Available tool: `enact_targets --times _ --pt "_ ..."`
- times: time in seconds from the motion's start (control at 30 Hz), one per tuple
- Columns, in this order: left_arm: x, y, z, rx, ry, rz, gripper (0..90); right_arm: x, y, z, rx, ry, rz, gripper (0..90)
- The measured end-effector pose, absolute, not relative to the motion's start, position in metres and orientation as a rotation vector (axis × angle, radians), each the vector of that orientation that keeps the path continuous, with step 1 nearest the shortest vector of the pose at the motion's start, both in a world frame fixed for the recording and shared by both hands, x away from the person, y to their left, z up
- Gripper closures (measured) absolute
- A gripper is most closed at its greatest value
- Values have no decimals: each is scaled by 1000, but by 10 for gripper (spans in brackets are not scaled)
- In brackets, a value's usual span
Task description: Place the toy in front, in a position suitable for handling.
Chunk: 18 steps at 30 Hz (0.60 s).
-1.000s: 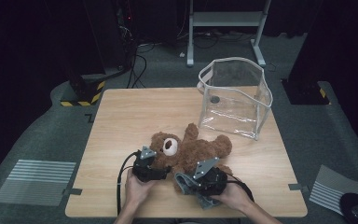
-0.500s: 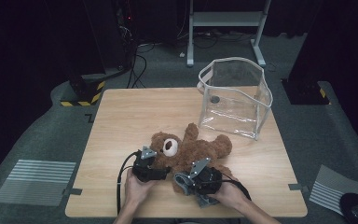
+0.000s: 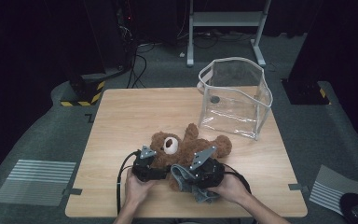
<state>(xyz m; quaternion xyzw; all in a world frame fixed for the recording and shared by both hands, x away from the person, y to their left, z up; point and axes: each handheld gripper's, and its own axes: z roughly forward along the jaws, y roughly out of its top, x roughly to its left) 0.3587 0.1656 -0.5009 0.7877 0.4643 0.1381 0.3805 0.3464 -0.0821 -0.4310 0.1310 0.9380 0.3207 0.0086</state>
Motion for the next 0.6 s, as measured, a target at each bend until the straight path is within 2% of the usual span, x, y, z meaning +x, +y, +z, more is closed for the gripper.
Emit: enact_targets --times 0.37,0.6 --pt "359 166 -500 2010 1184 360 151 353 -76 -421 409 2911 1012 742" --pt "357 167 -500 2023 1181 359 151 351 -64 -434 385 2946 956 742"
